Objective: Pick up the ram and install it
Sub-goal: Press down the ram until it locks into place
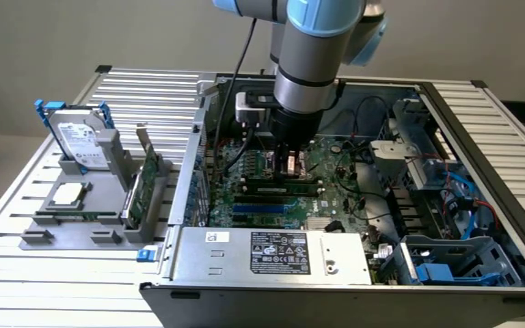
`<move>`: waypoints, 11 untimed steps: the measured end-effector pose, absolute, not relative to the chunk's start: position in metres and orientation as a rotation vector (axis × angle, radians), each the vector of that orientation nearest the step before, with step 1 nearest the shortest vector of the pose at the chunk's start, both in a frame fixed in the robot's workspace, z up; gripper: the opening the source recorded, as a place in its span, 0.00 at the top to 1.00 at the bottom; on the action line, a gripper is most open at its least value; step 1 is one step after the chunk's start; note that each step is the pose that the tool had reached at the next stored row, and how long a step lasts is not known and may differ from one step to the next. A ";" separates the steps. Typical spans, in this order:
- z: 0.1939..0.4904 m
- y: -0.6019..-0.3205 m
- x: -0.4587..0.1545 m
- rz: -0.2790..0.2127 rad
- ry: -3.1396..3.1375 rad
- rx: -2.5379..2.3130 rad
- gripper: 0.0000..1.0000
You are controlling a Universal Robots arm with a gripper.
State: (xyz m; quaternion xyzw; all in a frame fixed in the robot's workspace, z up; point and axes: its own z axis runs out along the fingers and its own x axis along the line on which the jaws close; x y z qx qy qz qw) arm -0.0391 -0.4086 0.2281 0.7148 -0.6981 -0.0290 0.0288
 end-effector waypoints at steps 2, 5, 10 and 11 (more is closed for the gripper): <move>0.237 -0.409 -0.039 -0.090 -2.151 2.203 0.89; 0.247 -0.409 -0.039 -0.093 -2.149 2.201 0.89; 0.251 -0.410 -0.034 -0.094 -2.147 2.202 0.89; 0.252 -0.411 -0.032 -0.094 -2.147 2.202 0.89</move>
